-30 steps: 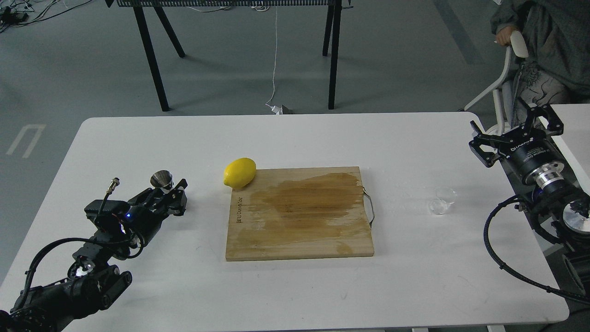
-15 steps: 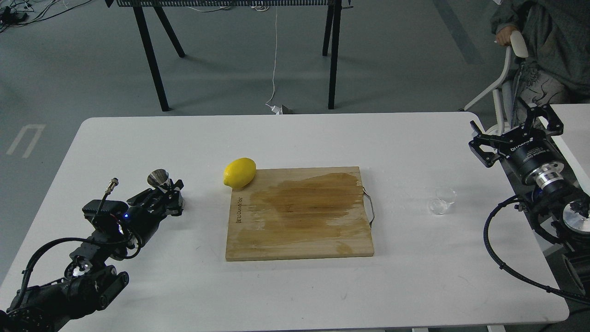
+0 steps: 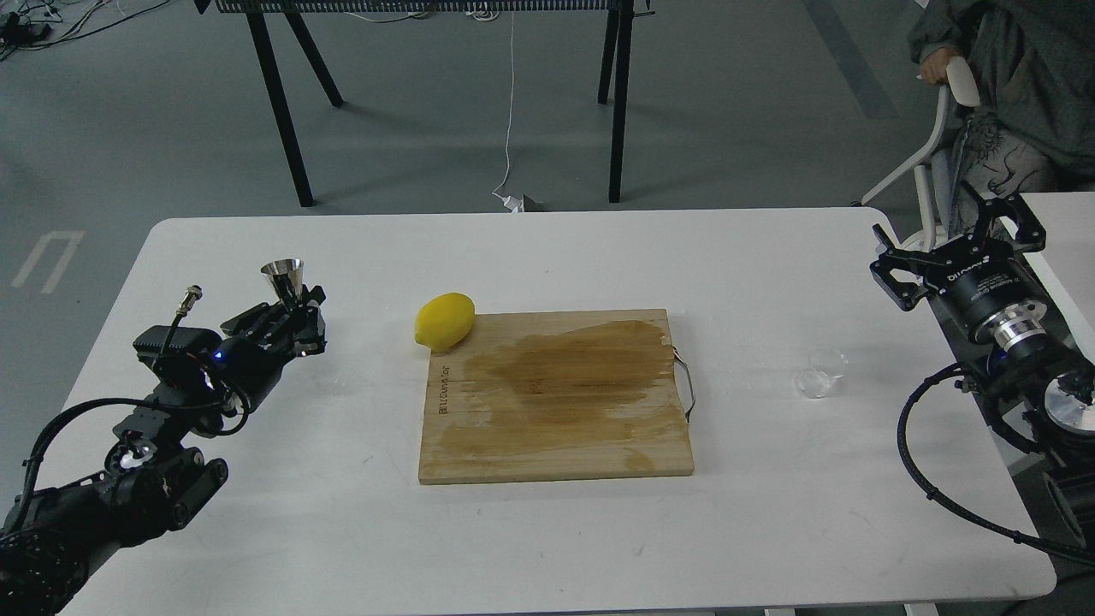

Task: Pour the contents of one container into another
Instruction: 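Carry the jigger with the left gripper over the cutting board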

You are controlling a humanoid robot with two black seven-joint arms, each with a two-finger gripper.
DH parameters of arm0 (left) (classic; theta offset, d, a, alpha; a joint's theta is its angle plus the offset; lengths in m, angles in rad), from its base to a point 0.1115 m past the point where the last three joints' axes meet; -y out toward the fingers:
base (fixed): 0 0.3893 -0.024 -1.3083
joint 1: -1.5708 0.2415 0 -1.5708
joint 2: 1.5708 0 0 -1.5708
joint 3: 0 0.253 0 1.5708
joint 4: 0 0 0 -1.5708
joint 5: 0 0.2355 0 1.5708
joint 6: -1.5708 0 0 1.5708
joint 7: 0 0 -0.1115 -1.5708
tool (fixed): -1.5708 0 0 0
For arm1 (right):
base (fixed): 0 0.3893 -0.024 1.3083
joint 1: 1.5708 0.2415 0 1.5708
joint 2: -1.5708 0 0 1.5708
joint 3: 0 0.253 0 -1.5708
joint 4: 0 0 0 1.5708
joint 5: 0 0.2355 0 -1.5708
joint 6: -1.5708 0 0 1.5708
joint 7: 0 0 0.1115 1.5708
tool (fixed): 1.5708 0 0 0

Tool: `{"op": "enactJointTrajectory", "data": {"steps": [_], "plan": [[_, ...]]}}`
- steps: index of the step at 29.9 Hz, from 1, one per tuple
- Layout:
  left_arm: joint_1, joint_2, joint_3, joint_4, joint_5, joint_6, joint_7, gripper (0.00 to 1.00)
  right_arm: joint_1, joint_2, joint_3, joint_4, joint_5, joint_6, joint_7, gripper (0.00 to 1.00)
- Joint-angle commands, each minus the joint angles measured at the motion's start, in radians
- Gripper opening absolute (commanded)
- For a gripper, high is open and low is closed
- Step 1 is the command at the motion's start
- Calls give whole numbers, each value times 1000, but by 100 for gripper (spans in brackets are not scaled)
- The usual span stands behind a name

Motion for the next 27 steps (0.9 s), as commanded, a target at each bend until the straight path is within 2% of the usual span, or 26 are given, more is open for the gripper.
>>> {"op": "enactJointTrajectory", "data": {"steps": [1,5,12,18,27], "plan": [[-79,5,-2,-12,-10,-15,0,18,2,0,0,0,0,0,-1,100],[-171,-15,-3,-16,-12,-28,0,18,11,-2,0,-5,-2,0,-1,100],[-271,-191,66,-85,-10,-28,0,18,38,-11,-6,-18,-3,0,-2,100],[-272,-277,167,-208,-4,-19,0,19,37,-14,-12,-18,-11,0,-2,100],[-256,-308,324,-206,-3,-15,0,19,29,-14,-12,-18,-12,0,-2,100]]}}
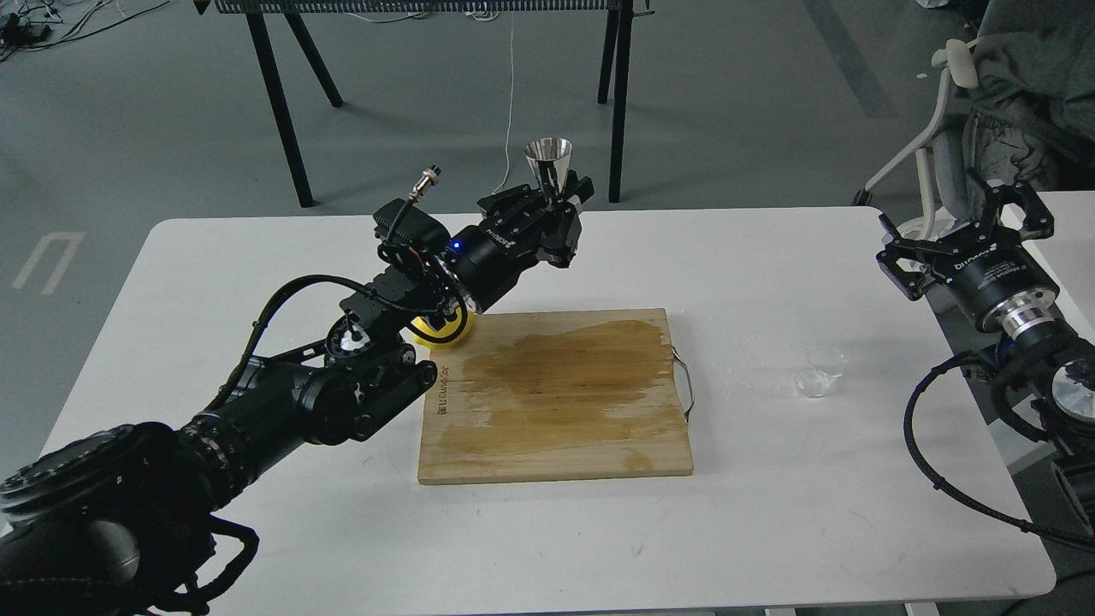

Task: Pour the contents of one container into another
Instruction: 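Carry the jigger with the left gripper over the cutting board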

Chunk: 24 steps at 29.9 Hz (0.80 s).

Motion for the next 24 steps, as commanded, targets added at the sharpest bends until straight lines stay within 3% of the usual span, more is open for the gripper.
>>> {"op": "enactJointTrajectory", "data": {"steps": [1,14,24], "plan": [[10,-1,46,14,0,0,0,19,0,1,0,0,0,0,0,100],[122,-1,112,15,-5,2,0,19,-3,11,-1,2,0,0,0,100],[127,-1,109,61,-11,2,0,24,-2,11,-1,3,0,0,0,100]]}}
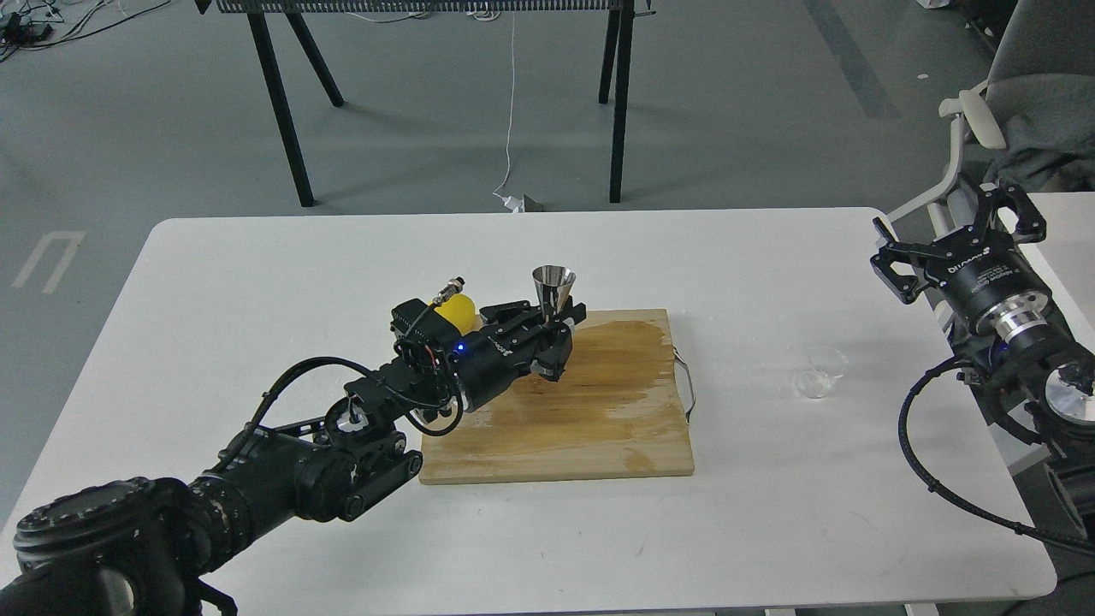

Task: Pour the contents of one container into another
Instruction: 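Carry the jigger with the left gripper over the cutting board, then lower the jigger onto the board and set it upright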

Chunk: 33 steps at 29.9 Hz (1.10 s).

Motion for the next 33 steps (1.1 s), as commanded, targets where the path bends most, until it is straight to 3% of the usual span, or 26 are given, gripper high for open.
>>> {"op": "enactJointTrajectory", "data": {"steps": [1,5,20,33], "plan": [[0,0,-1,3,-2,0,0,25,-1,0,0,1,0,0,0,100],[0,0,-1,0,-2,13,0,30,-1,2,-2,1,0,0,0,100],[45,0,2,-9,-2,13,0,36,-17,0,0,0,0,0,0,100],[52,0,2,-9,-2,13,0,36,-27,2,-2,6,0,0,0,100]]}}
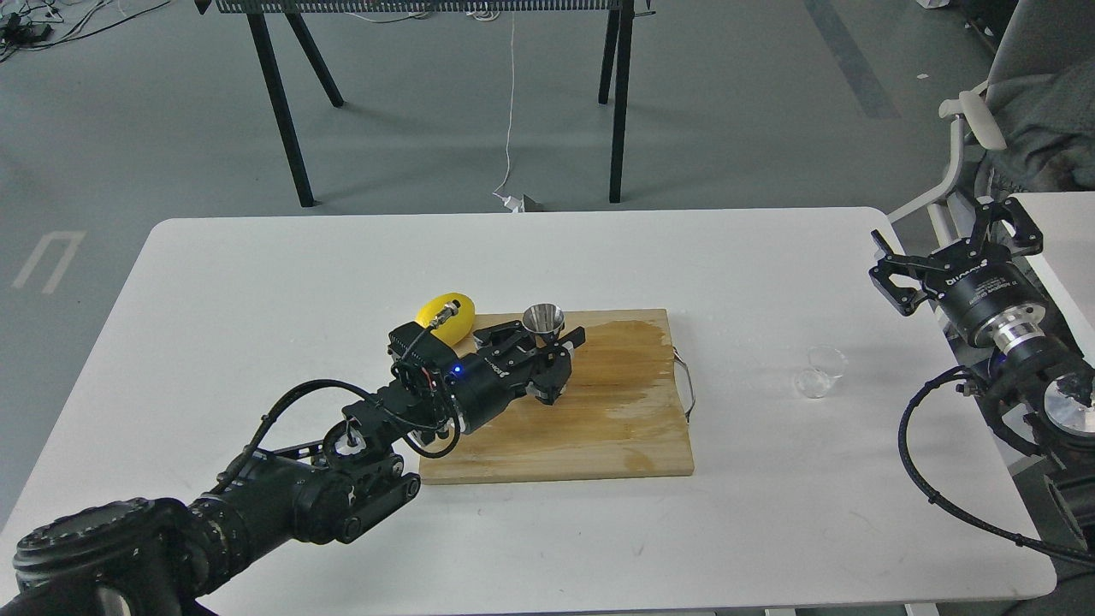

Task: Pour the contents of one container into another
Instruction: 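Lower the jigger onto the board and set it upright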

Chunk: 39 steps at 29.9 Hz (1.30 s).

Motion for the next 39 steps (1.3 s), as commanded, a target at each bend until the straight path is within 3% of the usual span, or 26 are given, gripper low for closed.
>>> {"op": "enactJointTrajectory", "data": {"steps": [1,18,27,33,37,39], "plan": [[0,0,0,2,0,0,0,36,0,0,0,-1,0,0,0,100],[34,0,1,3,-5,0,0,36,-8,0,1,-1,0,0,0,100],[34,0,1,3,-5,0,0,41,-11,0,1,-1,0,0,0,100],[34,0,1,3,-5,0,0,56,-13,0,1,-1,0,0,0,100],[34,0,1,3,-5,0,0,75,-13,0,1,-3,0,0,0,100],[34,0,1,3,-5,0,0,77,-13,0,3,-3,0,0,0,100]]}}
